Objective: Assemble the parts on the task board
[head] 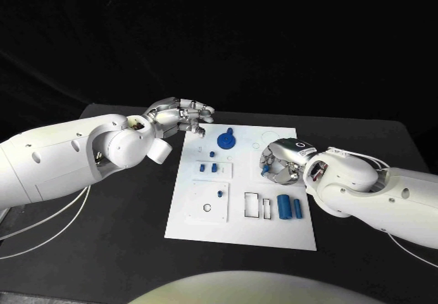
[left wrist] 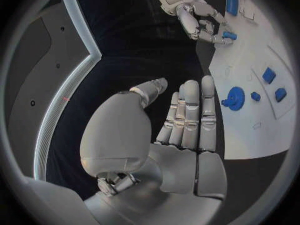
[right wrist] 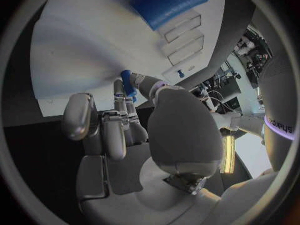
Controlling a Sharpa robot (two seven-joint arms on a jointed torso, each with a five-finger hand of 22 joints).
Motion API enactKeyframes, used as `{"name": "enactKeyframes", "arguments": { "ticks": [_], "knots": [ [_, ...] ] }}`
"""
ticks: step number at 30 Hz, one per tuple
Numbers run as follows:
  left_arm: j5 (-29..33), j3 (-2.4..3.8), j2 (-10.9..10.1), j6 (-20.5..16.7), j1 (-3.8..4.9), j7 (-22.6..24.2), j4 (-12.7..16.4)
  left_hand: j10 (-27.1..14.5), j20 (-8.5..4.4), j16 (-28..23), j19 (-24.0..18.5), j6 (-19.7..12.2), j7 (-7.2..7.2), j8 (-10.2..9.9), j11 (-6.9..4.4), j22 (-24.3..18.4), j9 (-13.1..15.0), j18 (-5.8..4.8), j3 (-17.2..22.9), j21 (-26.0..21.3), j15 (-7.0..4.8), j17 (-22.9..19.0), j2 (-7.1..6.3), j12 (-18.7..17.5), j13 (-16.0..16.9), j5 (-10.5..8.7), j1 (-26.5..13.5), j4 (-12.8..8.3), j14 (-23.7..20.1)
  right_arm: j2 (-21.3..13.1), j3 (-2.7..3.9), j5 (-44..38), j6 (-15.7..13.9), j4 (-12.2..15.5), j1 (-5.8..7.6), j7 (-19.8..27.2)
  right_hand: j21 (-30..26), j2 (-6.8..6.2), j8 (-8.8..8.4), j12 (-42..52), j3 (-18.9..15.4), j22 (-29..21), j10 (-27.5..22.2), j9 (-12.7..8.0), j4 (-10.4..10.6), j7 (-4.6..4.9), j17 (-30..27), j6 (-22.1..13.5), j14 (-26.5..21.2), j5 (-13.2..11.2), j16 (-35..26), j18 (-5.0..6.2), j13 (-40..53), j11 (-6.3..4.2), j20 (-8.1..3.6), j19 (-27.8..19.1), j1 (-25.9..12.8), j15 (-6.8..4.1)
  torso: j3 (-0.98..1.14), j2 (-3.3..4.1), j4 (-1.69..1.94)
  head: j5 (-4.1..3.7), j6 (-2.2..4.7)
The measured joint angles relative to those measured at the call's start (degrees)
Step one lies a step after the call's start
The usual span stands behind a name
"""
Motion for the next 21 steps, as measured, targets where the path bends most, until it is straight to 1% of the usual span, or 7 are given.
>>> {"name": "enactKeyframes", "arguments": {
  "ticks": [4, 10, 12, 14, 16, 18, 21],
  "knots": [
    [0.0, 0.00, 0.0, 0.0, 0.00, 0.0, 0.0, 0.0, 0.00, -0.2, 0.0, -0.2, 0.19, 0.2, 0.00, 0.0, 0.0, 0.00, -0.2, -0.3, 0.20, 0.0, 0.00, 0.0, 0.0, 0.00, 0.0, 0.2, -0.2, 0.2, 0.00, -0.1, 0.0, -0.1, -0.05, 0.0, 0.0, 0.07, 0.00, 0.0, 0.1, 0.0, 0.2, 0.1, -0.1, -0.18, 0.0, 0.2, 0.0, -0.2, 0.0, 0.00, 0.0, 0.20, 0.00, 0.0, 0.1, 0.00, -0.02, 0.00, 0.00, -0.04, -0.02],
    [0.0, 0.00, 0.0, 0.1, 0.00, -0.1, 0.0, 0.0, 0.00, -0.2, 0.0, -0.2, 0.20, 0.2, 0.00, -0.1, 0.1, 0.00, -0.2, -0.4, 0.21, 0.0, 0.00, 0.0, 0.0, 0.00, 0.0, 0.2, -0.2, 0.2, -0.04, -0.1, -0.4, -0.2, -0.15, -0.1, 0.0, 0.07, 0.88, -0.1, 0.5, 0.0, 1.7, 0.6, 0.2, -0.67, 0.0, 1.1, 0.2, -0.3, 0.0, 0.00, 0.0, -0.21, 0.00, 0.0, 0.1, -0.21, -0.03, -0.01, 0.01, -0.08, 0.03],
    [0.0, 0.00, 0.0, 0.1, 0.00, -0.1, 0.0, 0.0, 0.00, -0.2, 0.0, -0.2, 0.20, 0.2, 0.00, -0.1, 0.1, 0.00, -0.2, -0.4, 0.21, 0.0, 0.00, 0.0, -0.1, 0.00, 0.0, 0.2, -0.2, 0.1, -0.07, -0.2, -0.8, -0.1, -0.20, -0.1, 0.0, 0.08, 1.14, -0.1, 0.8, 0.0, 2.3, 0.8, 0.2, -0.74, 0.0, 1.7, 0.2, -0.4, 0.0, 0.00, 0.1, -0.45, -0.03, 0.0, 0.1, -0.63, -0.03, -0.01, 0.01, -0.09, 0.05],
    [0.0, 0.00, 0.0, 0.1, 0.00, -0.2, 0.0, 0.0, 0.00, -0.2, 0.0, -0.2, 0.20, 0.2, 0.00, -0.1, 0.1, 0.00, -0.2, -0.4, 0.21, 0.0, 0.00, 0.0, 0.0, 0.00, 0.0, 0.2, -0.2, -0.1, -0.09, -0.2, -1.4, 0.2, -0.23, -0.1, 0.1, 0.15, 1.56, -0.2, 0.9, 0.0, 2.9, 1.1, 0.3, -1.05, 0.0, 2.1, 0.2, -0.8, 0.0, 0.00, 0.3, -0.69, -0.22, 0.2, 0.2, -0.62, -0.03, -0.01, 0.01, -0.08, 0.06],
    [0.0, 0.00, 0.0, 0.1, 0.00, -0.2, 0.0, 0.0, 0.00, -0.2, 0.0, -0.2, 0.20, 0.2, 0.00, -0.1, 0.1, 0.00, -0.2, -0.4, 0.21, 0.0, 0.00, 0.0, 0.0, 0.00, 0.0, 0.2, -0.2, -0.3, -0.09, -0.2, -2.1, 0.7, -0.23, -0.2, 0.2, 0.23, 1.89, -0.3, 0.9, 0.0, 3.4, 1.5, 0.3, -1.37, 0.0, 2.4, 0.2, -0.8, 0.0, 0.00, 0.4, -0.93, -0.32, 0.1, 0.2, -0.98, -0.03, -0.01, 0.01, -0.04, 0.09],
    [0.0, 0.00, 0.0, 0.2, 0.00, -0.2, 0.0, 0.0, 0.00, -0.2, 0.0, -0.2, 0.20, 0.2, 0.00, -0.1, 0.1, 0.00, -0.2, -0.4, 0.21, 0.0, 0.00, 0.0, 0.0, 0.00, 0.0, 0.2, -0.2, -0.7, -0.08, -0.2, -3.0, 1.3, -0.17, -0.3, 0.2, 0.30, 2.03, -0.3, 0.9, 0.0, 3.6, 1.6, 0.3, -1.41, 0.0, 2.8, 0.2, -1.1, 0.0, 0.00, 0.7, -1.15, -0.64, 0.2, 0.3, -1.03, -0.01, -0.01, 0.01, -0.01, 0.11],
    [0.0, 0.00, 0.0, 0.2, 0.00, -0.2, 0.0, 0.0, 0.00, -0.2, 0.0, -0.2, 0.20, 0.2, 0.00, -0.1, 0.1, 0.00, -0.2, -0.4, 0.21, 0.0, 0.00, 0.0, 0.0, 0.00, 0.0, 0.2, -0.2, -1.2, -0.02, -0.2, -4.2, 2.4, 0.10, -0.4, 0.2, 0.45, 2.22, -0.5, 0.9, 0.0, 3.8, 2.0, 0.3, -1.45, 0.0, 2.9, 0.2, -1.2, 0.0, 0.00, 0.8, -1.15, -0.64, 0.2, 0.5, -1.03, -0.01, -0.01, 0.00, -0.01, 0.15]
  ]
}}
